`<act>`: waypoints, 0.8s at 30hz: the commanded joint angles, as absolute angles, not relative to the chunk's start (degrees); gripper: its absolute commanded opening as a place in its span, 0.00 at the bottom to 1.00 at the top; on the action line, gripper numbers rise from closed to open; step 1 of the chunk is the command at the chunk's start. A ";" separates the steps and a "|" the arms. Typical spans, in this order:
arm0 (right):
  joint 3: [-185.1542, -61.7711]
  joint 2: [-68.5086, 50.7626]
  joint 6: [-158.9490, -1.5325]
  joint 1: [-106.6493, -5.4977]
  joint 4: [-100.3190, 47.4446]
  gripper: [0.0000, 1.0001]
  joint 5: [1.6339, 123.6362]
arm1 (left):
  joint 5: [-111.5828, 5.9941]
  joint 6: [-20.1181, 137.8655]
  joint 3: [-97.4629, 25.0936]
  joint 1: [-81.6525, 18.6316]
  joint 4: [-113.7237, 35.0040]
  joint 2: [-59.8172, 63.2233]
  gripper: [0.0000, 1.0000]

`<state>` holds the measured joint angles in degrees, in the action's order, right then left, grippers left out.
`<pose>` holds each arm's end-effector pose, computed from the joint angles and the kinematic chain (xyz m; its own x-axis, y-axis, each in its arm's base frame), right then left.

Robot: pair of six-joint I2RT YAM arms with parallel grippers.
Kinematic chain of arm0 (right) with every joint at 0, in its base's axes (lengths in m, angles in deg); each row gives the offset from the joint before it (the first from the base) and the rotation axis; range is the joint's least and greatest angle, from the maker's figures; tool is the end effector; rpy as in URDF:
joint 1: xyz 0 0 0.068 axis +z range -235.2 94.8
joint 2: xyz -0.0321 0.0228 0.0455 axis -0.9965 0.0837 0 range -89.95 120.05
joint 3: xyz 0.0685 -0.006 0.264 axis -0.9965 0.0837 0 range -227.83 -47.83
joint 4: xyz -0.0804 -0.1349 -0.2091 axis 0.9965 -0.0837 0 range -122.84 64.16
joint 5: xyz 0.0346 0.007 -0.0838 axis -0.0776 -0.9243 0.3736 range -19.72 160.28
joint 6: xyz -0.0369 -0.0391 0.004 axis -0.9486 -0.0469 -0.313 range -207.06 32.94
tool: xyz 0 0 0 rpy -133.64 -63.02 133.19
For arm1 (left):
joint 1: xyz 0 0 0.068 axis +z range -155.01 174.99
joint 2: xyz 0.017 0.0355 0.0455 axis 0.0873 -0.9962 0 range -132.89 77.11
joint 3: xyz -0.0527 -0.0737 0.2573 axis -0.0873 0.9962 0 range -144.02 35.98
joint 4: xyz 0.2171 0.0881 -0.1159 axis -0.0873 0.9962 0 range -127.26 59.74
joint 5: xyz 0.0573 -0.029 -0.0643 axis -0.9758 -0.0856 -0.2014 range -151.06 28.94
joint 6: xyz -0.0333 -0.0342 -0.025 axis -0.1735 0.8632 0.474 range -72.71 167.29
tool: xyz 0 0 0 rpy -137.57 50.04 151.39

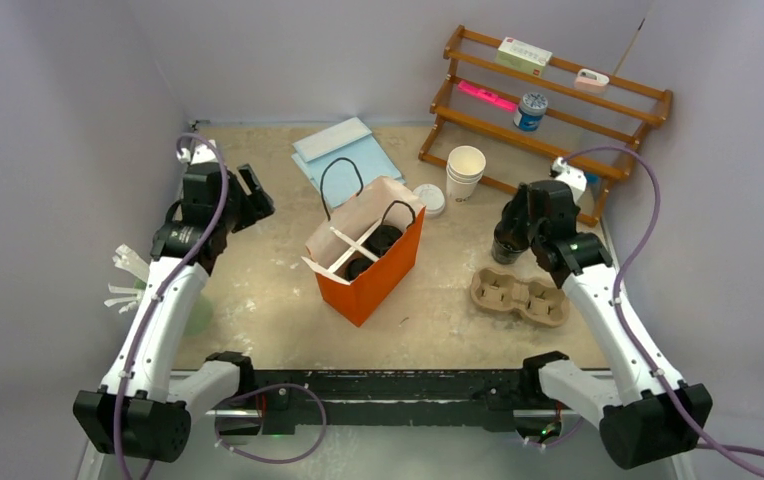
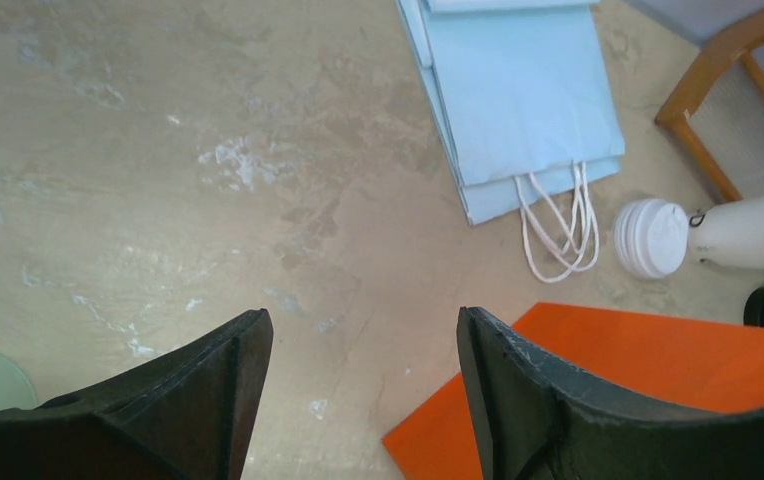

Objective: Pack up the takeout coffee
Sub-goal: Reset both arms

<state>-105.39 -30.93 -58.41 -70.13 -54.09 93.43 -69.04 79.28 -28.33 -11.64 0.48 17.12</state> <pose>0.2193 0.0446 0.3406 -0.3764 0.3551 -0.8557 0.3090 0.9189 0.2454 0.2180 -0.0204 0.3602 -0.4635 -0.4743 -0.7485 -0.2905 0.8794 -0.3773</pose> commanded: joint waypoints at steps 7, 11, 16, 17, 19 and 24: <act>-99.56 -28.46 -44.94 -78.00 -57.28 0.70 92.87 | -65.95 82.94 -16.45 -11.42 -9.57 20.73 0.71; -100.90 -23.61 -40.40 -79.47 -58.11 0.62 95.87 | -67.31 82.22 -14.44 -11.97 -9.61 22.21 0.71; -101.29 -18.25 -36.29 -81.69 -58.23 0.58 99.42 | -71.85 79.57 -11.89 -13.46 -9.04 24.44 0.72; -100.95 -17.63 -36.06 -81.95 -57.47 0.56 99.64 | -73.00 78.55 -11.45 -13.86 -9.04 24.88 0.73; -99.99 -16.95 -37.52 -82.12 -54.28 0.48 98.67 | -75.10 76.52 -10.66 -14.79 -9.31 25.60 0.75; -99.49 -14.21 -38.06 -82.12 -48.34 0.29 91.34 | -76.80 73.05 -8.89 -16.58 -11.34 26.45 0.76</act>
<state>-99.31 -15.72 -39.51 -81.91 -53.94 95.40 -73.57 77.27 -10.12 -15.36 -7.52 25.21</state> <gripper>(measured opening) 0.361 0.755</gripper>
